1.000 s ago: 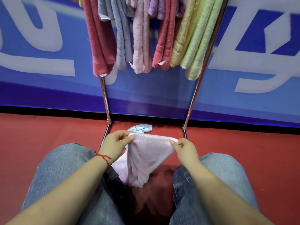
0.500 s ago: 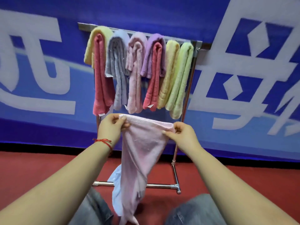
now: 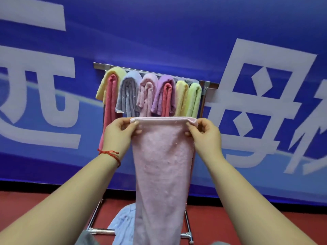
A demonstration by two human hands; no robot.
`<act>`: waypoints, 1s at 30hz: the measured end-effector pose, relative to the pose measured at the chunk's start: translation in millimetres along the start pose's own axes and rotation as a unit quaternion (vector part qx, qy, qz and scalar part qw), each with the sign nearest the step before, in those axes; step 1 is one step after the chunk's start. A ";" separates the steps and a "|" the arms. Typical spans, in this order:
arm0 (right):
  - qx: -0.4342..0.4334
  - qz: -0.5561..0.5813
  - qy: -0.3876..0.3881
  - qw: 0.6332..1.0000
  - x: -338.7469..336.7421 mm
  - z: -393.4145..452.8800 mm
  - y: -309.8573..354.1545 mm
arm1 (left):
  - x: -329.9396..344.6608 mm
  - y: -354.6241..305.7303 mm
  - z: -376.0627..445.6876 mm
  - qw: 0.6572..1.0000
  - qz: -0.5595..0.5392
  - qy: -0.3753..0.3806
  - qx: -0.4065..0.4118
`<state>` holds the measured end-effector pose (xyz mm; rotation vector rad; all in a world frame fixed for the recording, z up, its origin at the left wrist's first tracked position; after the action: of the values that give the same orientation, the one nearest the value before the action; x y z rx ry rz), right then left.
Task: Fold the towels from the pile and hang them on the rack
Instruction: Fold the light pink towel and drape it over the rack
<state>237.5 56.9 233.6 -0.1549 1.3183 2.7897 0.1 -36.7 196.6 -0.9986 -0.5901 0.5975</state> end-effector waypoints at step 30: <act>0.196 -0.135 0.256 0.937 30.4 -90.2 -117.8 | -8.3 129.9 -93.1 0.860 -0.135 0.123 -0.477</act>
<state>224.0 62.1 82.9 -1.0088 1.7580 2.2763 34.7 -43.3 40.5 -1.8487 -0.7964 -0.1349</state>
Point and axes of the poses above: each hand's wrist, its own z-axis towards the middle knuckle, its own x-axis out of the palm, y = z × x, the point moved 9 cm from there along z, towards the middle knuckle, and after that the axes turned 2 degrees about -y, right-handed, at the moved point
